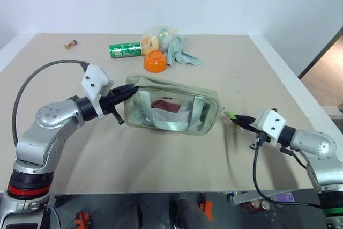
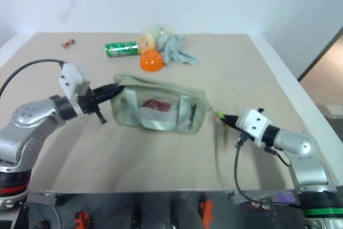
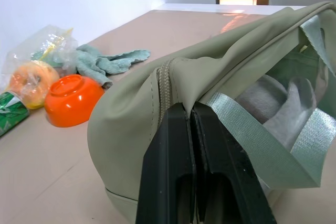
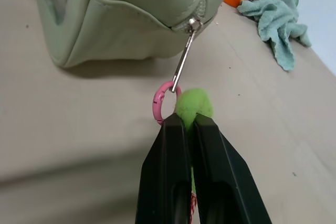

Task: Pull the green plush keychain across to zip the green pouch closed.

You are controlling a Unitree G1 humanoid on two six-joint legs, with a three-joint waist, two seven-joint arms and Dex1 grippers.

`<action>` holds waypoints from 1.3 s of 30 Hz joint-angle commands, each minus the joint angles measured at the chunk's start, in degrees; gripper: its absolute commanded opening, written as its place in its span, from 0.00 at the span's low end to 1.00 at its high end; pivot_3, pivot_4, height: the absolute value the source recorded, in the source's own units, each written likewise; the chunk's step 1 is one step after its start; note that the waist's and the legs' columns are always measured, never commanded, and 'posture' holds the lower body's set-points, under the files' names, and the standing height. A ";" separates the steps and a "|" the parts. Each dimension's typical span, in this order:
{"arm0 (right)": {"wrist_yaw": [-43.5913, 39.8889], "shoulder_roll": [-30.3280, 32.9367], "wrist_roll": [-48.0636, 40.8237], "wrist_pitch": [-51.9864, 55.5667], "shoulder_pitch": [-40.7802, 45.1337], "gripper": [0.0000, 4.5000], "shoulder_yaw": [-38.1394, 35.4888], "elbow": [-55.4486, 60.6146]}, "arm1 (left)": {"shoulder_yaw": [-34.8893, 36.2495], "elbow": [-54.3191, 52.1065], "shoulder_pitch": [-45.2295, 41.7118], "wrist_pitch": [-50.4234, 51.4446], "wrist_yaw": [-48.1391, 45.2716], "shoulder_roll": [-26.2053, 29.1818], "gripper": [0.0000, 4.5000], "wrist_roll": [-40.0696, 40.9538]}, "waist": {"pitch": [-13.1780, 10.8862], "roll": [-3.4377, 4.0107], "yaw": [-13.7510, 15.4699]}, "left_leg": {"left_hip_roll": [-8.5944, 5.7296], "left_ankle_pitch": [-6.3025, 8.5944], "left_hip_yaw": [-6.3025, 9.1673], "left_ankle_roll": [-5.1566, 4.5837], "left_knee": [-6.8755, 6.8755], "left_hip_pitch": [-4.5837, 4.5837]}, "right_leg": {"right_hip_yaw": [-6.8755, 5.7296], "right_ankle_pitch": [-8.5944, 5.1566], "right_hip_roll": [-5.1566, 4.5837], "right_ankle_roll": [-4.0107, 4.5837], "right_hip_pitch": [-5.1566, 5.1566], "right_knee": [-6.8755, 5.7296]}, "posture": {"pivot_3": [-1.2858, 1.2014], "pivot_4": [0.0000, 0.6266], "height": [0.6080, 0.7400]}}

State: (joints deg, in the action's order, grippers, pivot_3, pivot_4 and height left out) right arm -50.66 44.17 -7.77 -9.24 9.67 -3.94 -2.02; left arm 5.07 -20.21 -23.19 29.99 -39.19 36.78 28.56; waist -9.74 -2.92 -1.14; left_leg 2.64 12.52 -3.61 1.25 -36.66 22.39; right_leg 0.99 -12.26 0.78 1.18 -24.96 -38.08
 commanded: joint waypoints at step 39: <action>-6.91 4.21 -20.40 29.09 -3.05 1.00 -14.89 11.79 | 17.85 -0.69 10.69 0.39 5.29 2.55 0.95 2.46 | -0.01 0.02 -0.18 | 0.04 0.01 0.02 0.01 0.11 -0.01 | 0.09 -0.03 0.00 0.04 -0.08 0.00 | 0.52 0.24 1.00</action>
State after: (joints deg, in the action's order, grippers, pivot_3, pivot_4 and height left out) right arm -57.03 48.40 -27.42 21.36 8.63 -16.68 6.02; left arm 21.44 -18.12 -15.87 32.58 -34.70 39.28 33.31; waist -9.75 -2.89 -1.32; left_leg 2.70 12.53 -3.59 1.26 -36.53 22.36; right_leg 1.10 -12.30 0.79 1.23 -25.05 -38.09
